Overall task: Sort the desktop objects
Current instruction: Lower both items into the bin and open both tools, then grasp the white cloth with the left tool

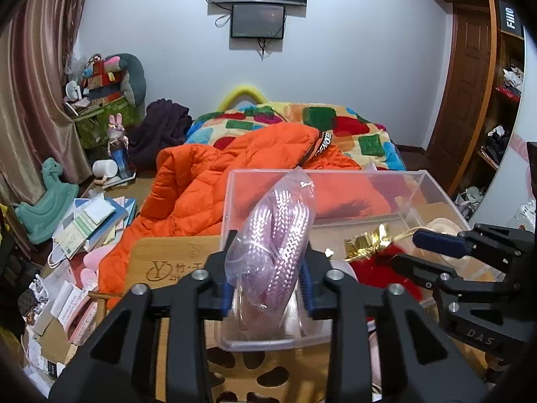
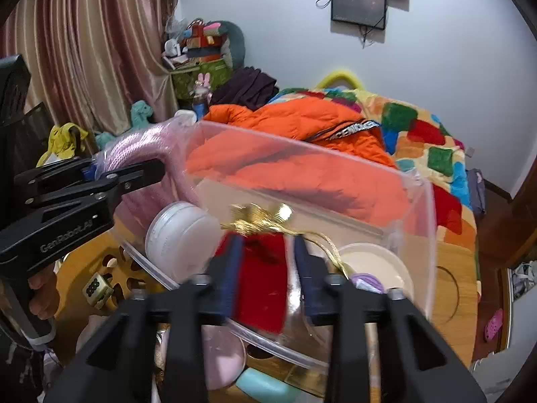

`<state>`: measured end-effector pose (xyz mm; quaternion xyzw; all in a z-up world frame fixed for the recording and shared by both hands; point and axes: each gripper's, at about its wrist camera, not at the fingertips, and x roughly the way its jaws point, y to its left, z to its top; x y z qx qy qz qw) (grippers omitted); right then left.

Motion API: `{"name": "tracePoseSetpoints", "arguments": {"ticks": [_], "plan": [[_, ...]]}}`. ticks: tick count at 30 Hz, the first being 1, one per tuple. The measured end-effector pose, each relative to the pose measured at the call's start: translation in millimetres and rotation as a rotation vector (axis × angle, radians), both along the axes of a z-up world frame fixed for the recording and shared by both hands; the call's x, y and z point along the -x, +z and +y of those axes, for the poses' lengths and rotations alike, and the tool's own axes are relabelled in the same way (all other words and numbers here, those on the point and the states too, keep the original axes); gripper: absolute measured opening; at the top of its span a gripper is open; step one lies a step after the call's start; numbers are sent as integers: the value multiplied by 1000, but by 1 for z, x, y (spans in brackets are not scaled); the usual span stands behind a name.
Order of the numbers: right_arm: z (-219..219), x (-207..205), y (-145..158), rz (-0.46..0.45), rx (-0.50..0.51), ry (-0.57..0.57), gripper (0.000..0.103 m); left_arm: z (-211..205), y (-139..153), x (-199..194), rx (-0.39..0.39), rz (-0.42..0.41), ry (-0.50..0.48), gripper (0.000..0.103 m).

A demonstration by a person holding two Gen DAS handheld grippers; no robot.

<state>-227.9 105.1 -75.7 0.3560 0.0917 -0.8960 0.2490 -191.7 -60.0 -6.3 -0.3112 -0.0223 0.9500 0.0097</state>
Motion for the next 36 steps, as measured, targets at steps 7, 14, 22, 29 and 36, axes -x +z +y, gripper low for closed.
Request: {"name": "tracePoseSetpoints", "arguments": {"ticks": [7, 14, 22, 29, 36], "plan": [[12, -15, 18, 55, 6, -37, 44, 3, 18, -22, 29, 56, 2, 53], [30, -40, 36, 115, 24, -88, 59, 10, 37, -55, 63, 119, 0, 68], [56, -79, 62, 193, 66, -141, 75, 12, 50, -98, 72, 170, 18, 93], [73, -118, 69, 247, 83, -164, 82, 16, 44, -125, 74, 168, 9, 97], [81, -147, 43, 207, 82, -163, 82, 23, 19, -139, 70, 106, 6, 97]]}}
